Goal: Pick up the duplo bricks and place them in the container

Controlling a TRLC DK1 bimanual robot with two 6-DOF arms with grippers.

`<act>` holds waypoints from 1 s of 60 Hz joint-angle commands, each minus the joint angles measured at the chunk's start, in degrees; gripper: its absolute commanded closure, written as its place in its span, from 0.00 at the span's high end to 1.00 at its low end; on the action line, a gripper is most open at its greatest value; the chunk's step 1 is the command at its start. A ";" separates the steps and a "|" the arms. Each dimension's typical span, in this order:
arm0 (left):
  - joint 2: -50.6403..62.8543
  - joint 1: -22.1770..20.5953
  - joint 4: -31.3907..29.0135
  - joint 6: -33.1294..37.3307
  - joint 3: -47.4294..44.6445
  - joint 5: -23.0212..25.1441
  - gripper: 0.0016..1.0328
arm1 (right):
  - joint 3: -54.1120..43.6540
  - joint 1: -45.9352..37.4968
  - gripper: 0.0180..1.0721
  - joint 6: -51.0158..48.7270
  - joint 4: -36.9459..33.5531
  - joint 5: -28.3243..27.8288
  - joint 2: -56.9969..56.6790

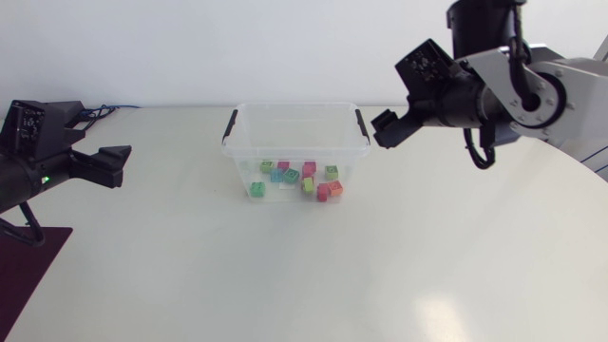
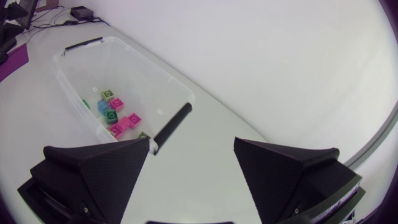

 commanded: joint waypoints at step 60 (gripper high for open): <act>-30.85 -1.81 9.22 -9.62 -25.30 -1.38 0.95 | -43.76 -15.90 0.95 6.90 0.06 1.28 -61.36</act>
